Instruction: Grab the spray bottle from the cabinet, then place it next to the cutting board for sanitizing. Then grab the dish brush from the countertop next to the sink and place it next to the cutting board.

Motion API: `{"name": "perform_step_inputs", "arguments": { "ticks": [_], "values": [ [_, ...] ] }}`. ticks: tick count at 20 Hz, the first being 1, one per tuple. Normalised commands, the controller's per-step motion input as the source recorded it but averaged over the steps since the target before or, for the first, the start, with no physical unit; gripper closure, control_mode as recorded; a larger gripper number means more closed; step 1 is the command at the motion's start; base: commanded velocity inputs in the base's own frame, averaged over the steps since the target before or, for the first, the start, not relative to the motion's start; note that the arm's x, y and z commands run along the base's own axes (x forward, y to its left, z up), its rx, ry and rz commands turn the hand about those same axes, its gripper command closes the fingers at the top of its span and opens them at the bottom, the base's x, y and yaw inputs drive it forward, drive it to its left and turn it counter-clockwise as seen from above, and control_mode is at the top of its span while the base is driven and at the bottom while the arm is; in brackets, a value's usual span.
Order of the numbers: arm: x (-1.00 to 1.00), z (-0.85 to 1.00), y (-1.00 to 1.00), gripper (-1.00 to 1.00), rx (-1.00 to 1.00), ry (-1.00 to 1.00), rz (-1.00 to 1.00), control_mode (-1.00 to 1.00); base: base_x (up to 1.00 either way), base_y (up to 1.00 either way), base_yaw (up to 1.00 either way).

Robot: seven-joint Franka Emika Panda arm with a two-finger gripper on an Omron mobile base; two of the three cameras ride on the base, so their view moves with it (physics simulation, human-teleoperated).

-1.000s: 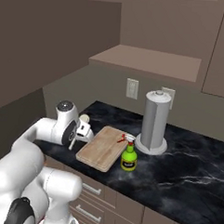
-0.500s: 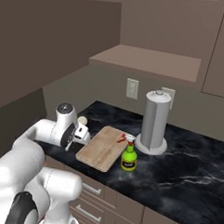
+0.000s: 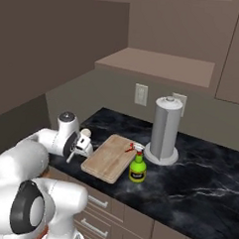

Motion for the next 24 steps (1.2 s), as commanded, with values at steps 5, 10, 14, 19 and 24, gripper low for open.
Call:
{"name": "perform_step_inputs", "arguments": {
  "ticks": [5,10,14,19,24],
  "values": [
    [0.11,-0.42,0.02,1.0,0.01,0.1,0.0,-1.0,0.0,0.0,0.0],
    [0.02,-0.32,0.0,1.0,0.0,0.04,0.0,-1.0,0.0,0.0,0.0],
    [0.01,-0.32,0.0,1.0,0.0,0.01,0.0,-1.0,0.0,0.0,0.0],
    [0.08,-0.26,0.01,1.0,0.0,0.0,0.0,-1.0,0.0,0.0,0.0],
    [0.13,-0.09,0.02,1.0,0.0,0.0,0.0,-1.0,0.0,0.0,0.0]
  ]
}}
